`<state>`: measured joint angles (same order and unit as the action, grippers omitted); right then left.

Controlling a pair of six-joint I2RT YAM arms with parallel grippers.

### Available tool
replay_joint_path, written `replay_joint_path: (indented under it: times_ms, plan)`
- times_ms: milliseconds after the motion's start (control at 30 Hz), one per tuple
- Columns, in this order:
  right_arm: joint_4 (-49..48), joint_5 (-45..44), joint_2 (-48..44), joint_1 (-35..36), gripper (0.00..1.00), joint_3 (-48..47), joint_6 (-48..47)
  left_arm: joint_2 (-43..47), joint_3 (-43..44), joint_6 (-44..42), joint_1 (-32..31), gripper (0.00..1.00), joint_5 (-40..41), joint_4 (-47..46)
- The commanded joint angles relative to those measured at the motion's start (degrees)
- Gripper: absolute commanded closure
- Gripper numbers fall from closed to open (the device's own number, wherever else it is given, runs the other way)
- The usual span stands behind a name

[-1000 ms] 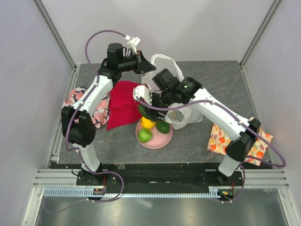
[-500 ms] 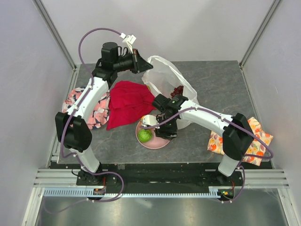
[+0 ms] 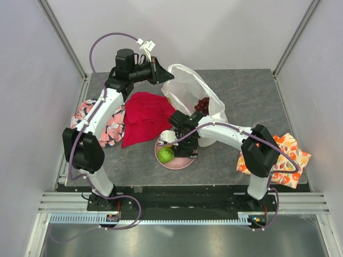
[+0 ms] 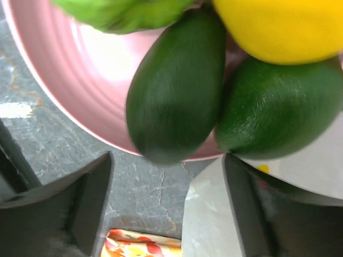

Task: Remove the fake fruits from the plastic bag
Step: Place the fake fruit on the plate, then adjust the plastic bag at the center of the board.

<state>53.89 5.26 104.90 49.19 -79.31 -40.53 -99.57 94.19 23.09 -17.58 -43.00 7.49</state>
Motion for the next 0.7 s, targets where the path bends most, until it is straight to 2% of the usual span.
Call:
replay_joint_path:
  times_ms: [0, 67, 267, 333, 367, 433, 500, 633, 667]
  plan:
    - [-0.4, -3.3, -3.4, 0.2, 0.02, -1.3, 2.0, 0.6, 1.5, -1.2, -0.2, 0.98, -0.2, -1.2]
    - [1.9, -3.2, -5.1, 0.2, 0.02, -3.3, 1.9, 0.3, 1.7, -0.9, -0.1, 0.98, -0.5, -1.4]
    - [14.6, 2.6, -15.0, -0.2, 0.02, -18.7, -1.9, -0.6, 1.7, 0.5, -0.2, 0.98, -1.4, -1.9]
    - [9.1, -0.7, -19.4, -0.1, 0.02, -19.7, -1.1, -1.0, 1.6, 0.9, -0.1, 0.98, -1.6, -2.3]
    - [5.8, -1.6, -24.5, -0.2, 0.02, -18.4, -1.4, -1.3, 1.5, 1.0, -0.1, 0.98, -1.9, -2.5]
    - [-5.4, -3.5, -28.9, -0.2, 0.03, -13.0, -1.2, -1.3, 1.3, 1.1, -0.2, 0.99, -2.0, -2.6]
    - [-12.2, -7.4, -30.3, -0.3, 0.11, -10.1, 0.8, -1.0, 0.6, 1.4, -0.2, 0.98, -2.1, -2.7]
    - [-16.8, -13.8, -23.8, -2.0, 0.25, -8.6, 6.3, 0.5, -0.8, 1.7, -0.1, 0.99, -2.4, -3.0]
    - [-17.8, -14.0, -21.2, -2.7, 0.37, -8.1, 7.2, 0.9, -1.1, 1.5, -0.2, 0.98, -2.3, -2.7]
